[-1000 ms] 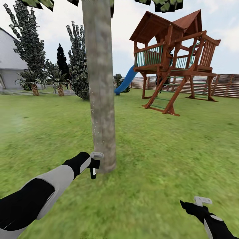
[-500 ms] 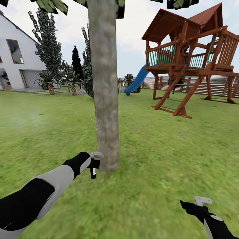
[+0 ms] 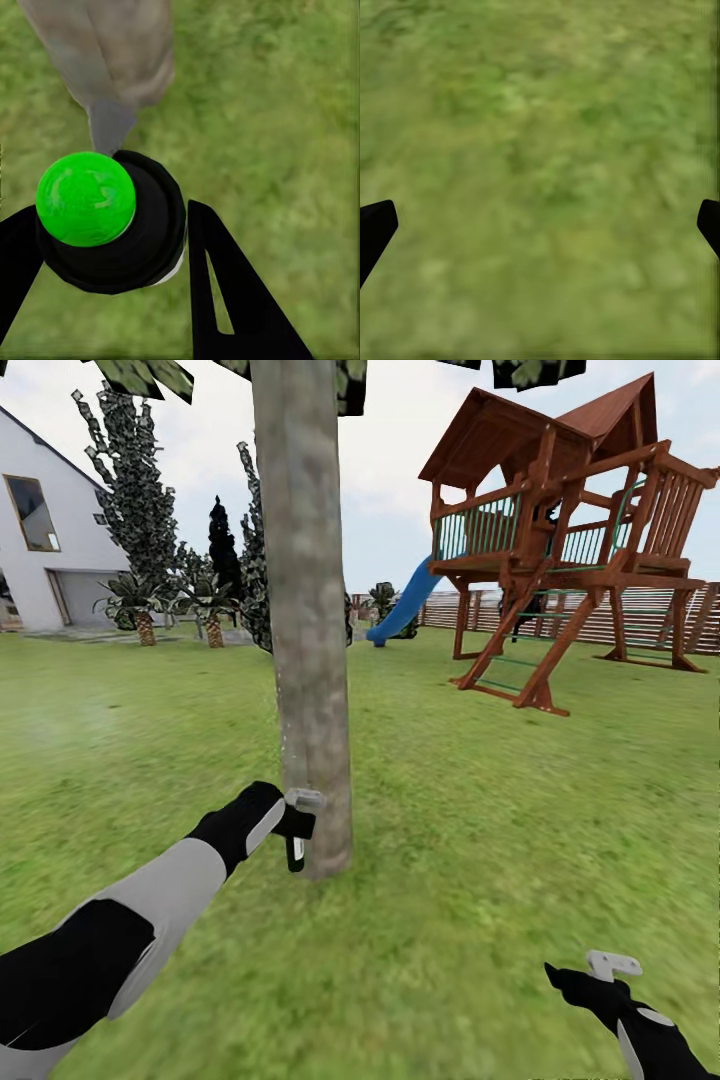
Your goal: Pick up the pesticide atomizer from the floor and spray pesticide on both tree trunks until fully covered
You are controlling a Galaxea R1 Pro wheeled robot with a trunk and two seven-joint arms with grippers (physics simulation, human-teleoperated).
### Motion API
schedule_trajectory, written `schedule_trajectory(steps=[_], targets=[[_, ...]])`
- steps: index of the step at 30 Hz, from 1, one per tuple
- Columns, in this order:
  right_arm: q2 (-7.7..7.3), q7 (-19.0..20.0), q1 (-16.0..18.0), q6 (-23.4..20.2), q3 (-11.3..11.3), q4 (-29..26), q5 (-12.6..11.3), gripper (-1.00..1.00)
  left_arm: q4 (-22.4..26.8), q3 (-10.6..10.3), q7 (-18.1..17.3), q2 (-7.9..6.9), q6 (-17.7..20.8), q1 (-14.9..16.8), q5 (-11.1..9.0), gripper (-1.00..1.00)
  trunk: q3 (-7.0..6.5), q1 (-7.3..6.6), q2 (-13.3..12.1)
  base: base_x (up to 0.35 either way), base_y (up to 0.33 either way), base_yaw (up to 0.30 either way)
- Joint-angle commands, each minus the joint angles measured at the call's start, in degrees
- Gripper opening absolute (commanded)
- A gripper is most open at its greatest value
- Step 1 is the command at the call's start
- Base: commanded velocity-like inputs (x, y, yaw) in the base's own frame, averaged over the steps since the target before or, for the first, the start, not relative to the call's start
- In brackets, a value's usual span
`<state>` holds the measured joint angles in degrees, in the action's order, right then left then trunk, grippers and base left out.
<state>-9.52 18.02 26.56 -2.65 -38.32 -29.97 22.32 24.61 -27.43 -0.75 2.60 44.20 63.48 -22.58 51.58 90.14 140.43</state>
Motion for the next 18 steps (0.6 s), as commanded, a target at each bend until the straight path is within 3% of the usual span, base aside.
schedule_trajectory(steps=[1,4,7,12,18], targets=[[-0.03,0.0,0.01,0.01,0.0,0.0,0.0,1.0,0.05,0.01,0.03,-0.28,0.31,0.07,0.01,-1.0,0.0,0.0,0.0,0.0,0.0,-0.045],[0.09,0.06,0.04,0.01,0.2,0.03,0.04,1.0,0.08,0.01,1.56,-1.23,2.03,1.45,0.56,-1.0,0.0,0.0,0.0,0.0,0.0,-0.012],[0.08,0.13,0.01,0.01,0.21,0.0,0.12,1.0,1.94,0.01,10.48,-1.3,5.55,2.59,1.17,-1.0,0.0,0.0,0.0,0.0,0.0,-0.001],[-0.1,0.17,0.02,0.01,0.18,0.0,0.01,1.0,7.92,0.05,11.85,-1.36,11.24,4.27,1.22,-1.0,0.0,0.0,0.0,0.0,0.0,0.0],[-0.14,0.18,-0.02,0.01,0.17,0.0,-0.02,1.0,8.78,0.01,12.02,-1.37,12.16,9.2,1.22,-1.0,0.0,0.0,0.0,0.0,0.0,0.0]])
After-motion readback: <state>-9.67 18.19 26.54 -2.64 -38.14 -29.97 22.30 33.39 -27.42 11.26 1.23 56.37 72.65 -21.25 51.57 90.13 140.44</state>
